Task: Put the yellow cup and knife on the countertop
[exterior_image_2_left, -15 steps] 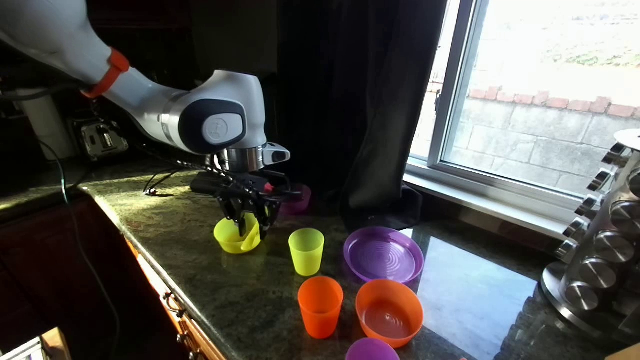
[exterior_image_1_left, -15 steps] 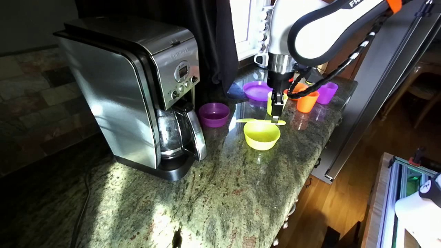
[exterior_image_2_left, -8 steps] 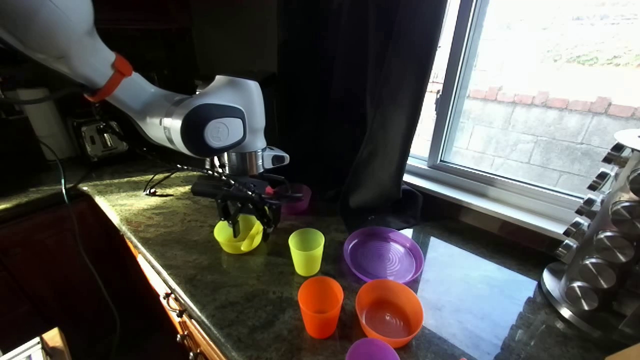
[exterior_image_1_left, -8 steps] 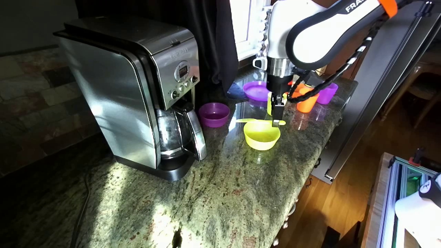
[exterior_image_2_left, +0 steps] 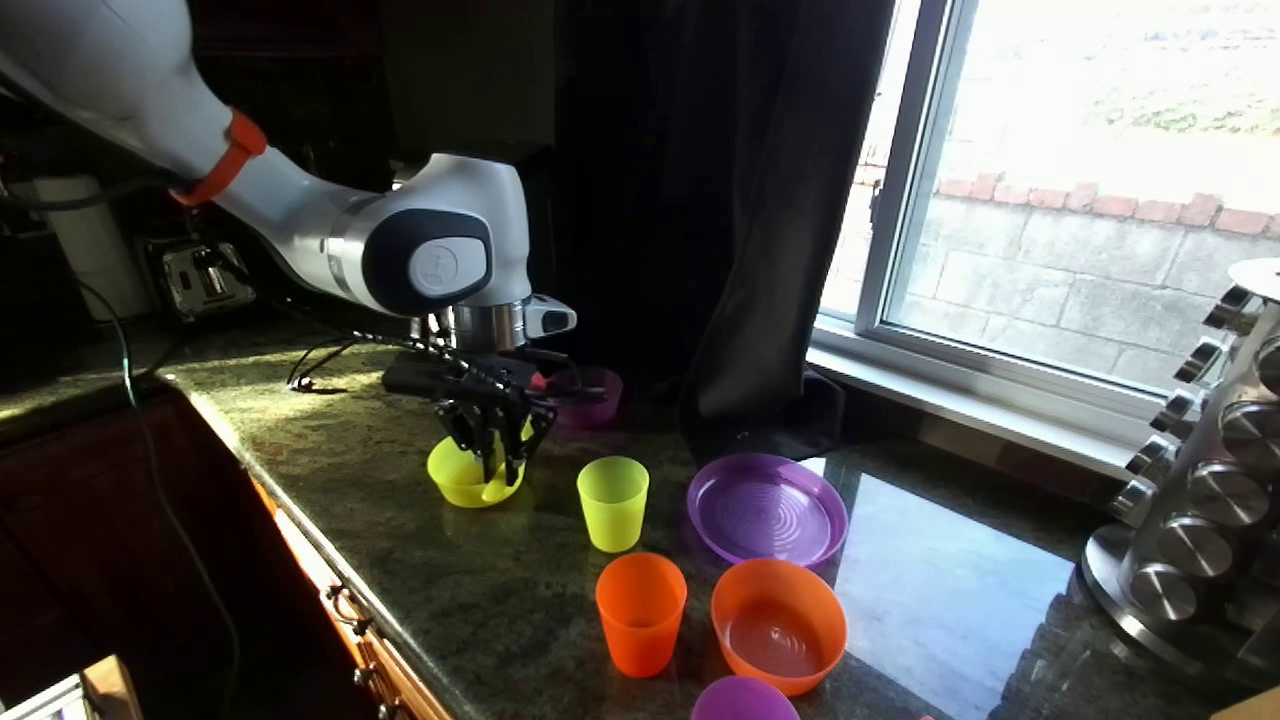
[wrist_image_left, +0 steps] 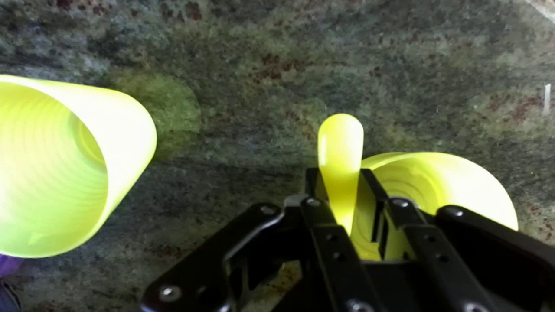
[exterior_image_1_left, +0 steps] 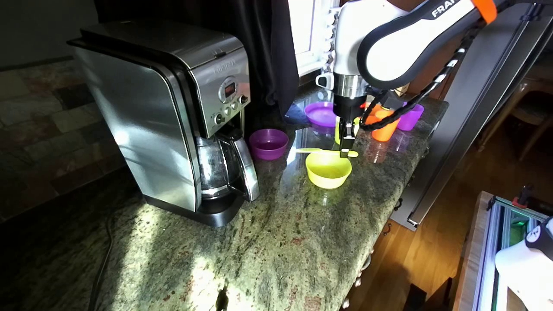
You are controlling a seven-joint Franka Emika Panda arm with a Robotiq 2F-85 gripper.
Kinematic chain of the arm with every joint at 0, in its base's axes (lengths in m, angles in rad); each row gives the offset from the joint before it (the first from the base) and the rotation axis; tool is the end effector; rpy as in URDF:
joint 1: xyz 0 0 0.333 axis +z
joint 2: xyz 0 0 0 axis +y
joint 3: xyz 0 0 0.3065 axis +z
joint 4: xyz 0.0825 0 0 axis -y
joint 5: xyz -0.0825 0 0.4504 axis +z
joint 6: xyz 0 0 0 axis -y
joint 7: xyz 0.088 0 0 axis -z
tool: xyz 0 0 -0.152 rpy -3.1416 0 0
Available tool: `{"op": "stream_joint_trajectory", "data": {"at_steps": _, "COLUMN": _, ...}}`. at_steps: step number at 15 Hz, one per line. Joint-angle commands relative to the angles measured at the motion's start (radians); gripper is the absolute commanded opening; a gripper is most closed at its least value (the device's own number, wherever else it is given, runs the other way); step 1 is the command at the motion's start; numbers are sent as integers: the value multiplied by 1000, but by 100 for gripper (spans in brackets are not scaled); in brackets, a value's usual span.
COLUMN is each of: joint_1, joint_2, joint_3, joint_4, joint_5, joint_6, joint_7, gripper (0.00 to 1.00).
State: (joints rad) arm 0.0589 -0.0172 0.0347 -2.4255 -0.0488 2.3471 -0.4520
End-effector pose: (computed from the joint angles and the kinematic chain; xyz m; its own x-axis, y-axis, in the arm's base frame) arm 0.5165 0.0461 0.2044 0.8340 0.5473 -0.0701 0.5488 -0.8359 0.0029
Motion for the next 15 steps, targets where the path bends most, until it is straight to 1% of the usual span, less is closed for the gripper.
{"op": "stream_joint_trajectory", "data": {"at_steps": 1, "joint_1": 0, "joint_2": 4, "joint_3": 7, "joint_4": 16, "joint_5": -14, "joint_6": -45, "joint_7": -6, "gripper": 6}}
{"op": "stream_joint_trajectory", "data": {"at_steps": 5, "joint_1": 1, "joint_2": -16, "joint_3": 10, "joint_4": 8, "joint_5": -17, "joint_6": -47, "joint_7": 0, "gripper": 6}}
{"op": "stream_joint_trajectory", "data": {"at_steps": 9, "joint_1": 13, "joint_2": -88, "joint_3": 22, "joint_4": -20, "joint_5": -2, "joint_6": -79, "joint_7": -6, "gripper": 6}}
{"op": "stream_joint_trajectory", "data": {"at_steps": 11, "joint_1": 31, "joint_2": -131, "joint_3": 32, "joint_4": -35, "joint_5": 26, "joint_6": -117, "joint_7": -29, "gripper": 6}}
{"op": "stream_joint_trajectory", "data": {"at_steps": 15, "joint_1": 95, "joint_2": -201, "joint_3": 63, "joint_4": -61, "joint_5": 69, "joint_6": -205, "joint_7": -90, "gripper": 6}}
